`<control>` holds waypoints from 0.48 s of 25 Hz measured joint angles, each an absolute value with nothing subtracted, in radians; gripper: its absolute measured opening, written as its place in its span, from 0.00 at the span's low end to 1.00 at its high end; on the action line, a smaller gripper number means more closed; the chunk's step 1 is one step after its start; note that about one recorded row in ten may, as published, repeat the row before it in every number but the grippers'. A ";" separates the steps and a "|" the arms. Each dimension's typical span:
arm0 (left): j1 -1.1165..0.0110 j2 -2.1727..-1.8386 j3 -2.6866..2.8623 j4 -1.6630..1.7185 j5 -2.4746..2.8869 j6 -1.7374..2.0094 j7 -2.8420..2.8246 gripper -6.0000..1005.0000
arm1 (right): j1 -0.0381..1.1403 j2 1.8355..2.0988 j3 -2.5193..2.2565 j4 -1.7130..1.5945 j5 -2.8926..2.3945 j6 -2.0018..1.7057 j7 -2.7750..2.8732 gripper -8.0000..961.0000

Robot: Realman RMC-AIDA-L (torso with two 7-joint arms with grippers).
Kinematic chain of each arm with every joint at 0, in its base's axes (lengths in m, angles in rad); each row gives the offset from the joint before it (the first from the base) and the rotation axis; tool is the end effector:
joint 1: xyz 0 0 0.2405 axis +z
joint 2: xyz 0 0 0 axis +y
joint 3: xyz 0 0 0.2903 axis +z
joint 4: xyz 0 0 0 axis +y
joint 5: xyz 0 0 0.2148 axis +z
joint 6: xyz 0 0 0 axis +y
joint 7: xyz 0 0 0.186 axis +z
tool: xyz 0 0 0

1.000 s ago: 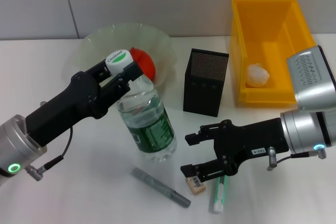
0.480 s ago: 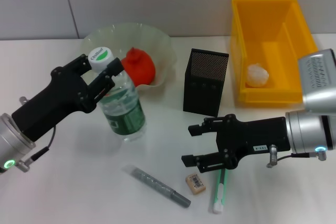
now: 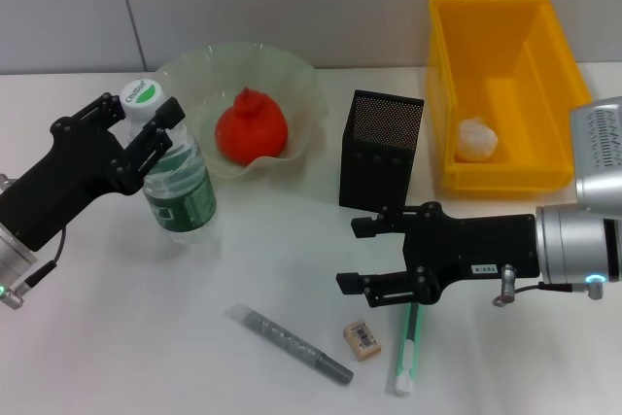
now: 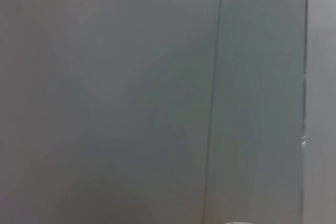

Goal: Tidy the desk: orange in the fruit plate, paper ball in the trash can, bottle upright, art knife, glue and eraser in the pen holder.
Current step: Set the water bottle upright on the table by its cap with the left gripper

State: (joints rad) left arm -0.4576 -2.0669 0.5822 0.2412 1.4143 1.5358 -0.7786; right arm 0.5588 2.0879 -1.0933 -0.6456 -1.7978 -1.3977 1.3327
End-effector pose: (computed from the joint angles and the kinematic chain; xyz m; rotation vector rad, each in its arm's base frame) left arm -0.2915 0.3641 -0.0260 -2.0777 -0.4275 -1.1178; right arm 0.2354 0.3650 -0.1044 -2.8889 0.4022 0.6075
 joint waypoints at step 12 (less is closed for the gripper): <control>-0.476 -2.074 0.563 0.232 1.382 1.409 -0.736 0.45 | 0.556 2.087 -1.094 -0.636 -1.792 -1.380 1.322 0.81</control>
State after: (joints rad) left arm -0.4764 -2.0737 0.5629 0.2315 1.3822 1.4086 -0.7356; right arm 0.5561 2.0865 -1.0937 -0.6358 -1.7915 -1.3805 1.3224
